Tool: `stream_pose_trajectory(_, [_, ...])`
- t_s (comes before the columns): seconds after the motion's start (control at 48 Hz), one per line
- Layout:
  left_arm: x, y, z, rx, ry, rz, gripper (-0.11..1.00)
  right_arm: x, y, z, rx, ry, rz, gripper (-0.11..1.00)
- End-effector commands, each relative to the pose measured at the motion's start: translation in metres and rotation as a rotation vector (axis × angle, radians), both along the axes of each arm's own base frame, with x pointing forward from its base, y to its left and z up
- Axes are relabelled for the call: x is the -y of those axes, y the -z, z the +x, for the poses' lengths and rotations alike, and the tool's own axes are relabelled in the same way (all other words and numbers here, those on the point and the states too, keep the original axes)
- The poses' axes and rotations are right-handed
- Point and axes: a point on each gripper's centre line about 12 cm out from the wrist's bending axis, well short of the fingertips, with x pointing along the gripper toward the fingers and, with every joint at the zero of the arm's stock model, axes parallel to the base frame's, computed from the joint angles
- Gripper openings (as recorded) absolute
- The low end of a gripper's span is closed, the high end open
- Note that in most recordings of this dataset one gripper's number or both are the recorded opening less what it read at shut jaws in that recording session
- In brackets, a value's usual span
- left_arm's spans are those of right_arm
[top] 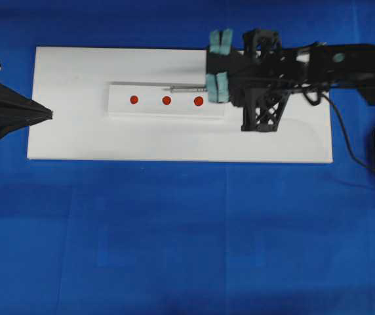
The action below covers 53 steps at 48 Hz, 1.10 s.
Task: Touch the tip of the soldering iron to the mark.
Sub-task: 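Raise the iron and shift it right above the strip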
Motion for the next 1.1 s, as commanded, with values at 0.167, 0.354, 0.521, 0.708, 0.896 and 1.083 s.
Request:
stream_pose_trajectory(0.167, [0.0,-0.005,0.001,0.014,0.002,0.001,0.0,0.002,-0.069,-0.005,0.127,0.009,-0.045,0.06])
stream_pose_trajectory(0.354, [0.0,-0.005,0.001,0.014,0.002,0.0,0.0,0.003,-0.071,-0.006,0.121,0.008,-0.053,0.06])
stream_pose_trajectory(0.521, [0.0,-0.004,0.001,0.011,0.002,0.001,0.0,0.003,-0.067,-0.01,0.106,0.008,-0.052,0.06])
stream_pose_trajectory(0.708, [0.0,-0.004,0.001,0.012,0.002,0.0,0.0,-0.001,-0.064,-0.029,0.09,0.012,-0.048,0.06])
stream_pose_trajectory(0.896, [0.0,-0.005,0.001,0.015,0.0,0.0,0.0,-0.007,-0.059,-0.058,0.093,0.015,-0.038,0.06])
stream_pose_trajectory(1.083, [0.0,-0.006,0.001,0.018,0.002,0.003,0.0,-0.011,-0.058,-0.078,0.106,0.021,-0.031,0.06])
